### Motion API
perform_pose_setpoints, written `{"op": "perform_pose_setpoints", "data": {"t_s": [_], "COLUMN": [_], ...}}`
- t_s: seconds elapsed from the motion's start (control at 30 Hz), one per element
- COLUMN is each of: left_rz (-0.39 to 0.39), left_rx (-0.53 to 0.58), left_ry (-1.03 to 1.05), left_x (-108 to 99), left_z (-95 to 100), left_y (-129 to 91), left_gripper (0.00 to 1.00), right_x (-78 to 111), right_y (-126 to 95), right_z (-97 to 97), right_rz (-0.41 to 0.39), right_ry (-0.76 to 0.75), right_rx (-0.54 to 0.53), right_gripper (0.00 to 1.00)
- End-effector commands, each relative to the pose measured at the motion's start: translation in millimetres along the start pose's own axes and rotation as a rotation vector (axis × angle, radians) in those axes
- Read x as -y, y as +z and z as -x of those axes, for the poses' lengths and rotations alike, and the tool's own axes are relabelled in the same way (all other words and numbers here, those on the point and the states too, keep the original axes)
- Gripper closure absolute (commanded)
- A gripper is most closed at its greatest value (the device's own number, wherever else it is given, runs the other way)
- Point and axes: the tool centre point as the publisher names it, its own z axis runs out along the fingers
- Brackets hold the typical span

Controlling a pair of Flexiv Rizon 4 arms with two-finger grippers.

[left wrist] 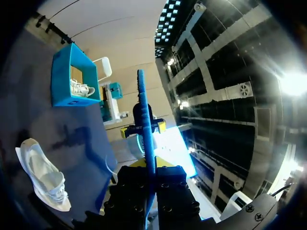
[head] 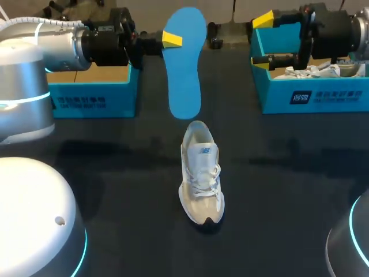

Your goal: Take the shoe out of the shoebox, open the shoe tongue, remove and reinsert the insole, then place the shoe into the shoebox

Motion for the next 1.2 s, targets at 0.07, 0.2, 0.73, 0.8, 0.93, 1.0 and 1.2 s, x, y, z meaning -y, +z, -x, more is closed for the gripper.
{"op": "perform_pose_setpoints", "data": {"t_s": [0.07, 0.2, 0.73, 0.8, 0.93, 1.0, 1.2], "left_rz": [0.047, 0.050, -0.009, -0.021, -0.064, -0.087, -0.087], "left_rx": [-0.004, -0.009, -0.014, -0.009, 0.009, 0.041, 0.041], "left_ry": [-0.029, -0.058, -0.103, -0.098, -0.091, -0.076, -0.076], "left_x": [13, 17, 22, 22, 25, 26, 26], "left_z": [10.4, 17.7, 41.1, 42.6, 45.4, 46.8, 46.8], "left_y": [0, 1, 8, 10, 12, 12, 12], "left_gripper": [1.00, 1.00, 1.00, 1.00, 1.00, 1.00, 1.00], "right_x": [11.7, 19.5, 27.4, 27.0, 26.1, 25.2, 21.3], "right_y": [11, 16, 31, 32, 38, 41, 50], "right_z": [-12.0, -25.0, -73.6, -76.7, -82.2, -84.4, -88.5], "right_rz": [0.023, 0.045, 0.096, 0.105, 0.127, 0.138, 0.154], "right_ry": [-0.020, -0.051, -0.120, -0.122, -0.115, -0.107, -0.095], "right_rx": [0.054, 0.121, 0.389, 0.433, 0.528, 0.598, 0.758], "right_gripper": [0.00, 0.00, 0.00, 0.00, 0.00, 0.00, 0.00]}}
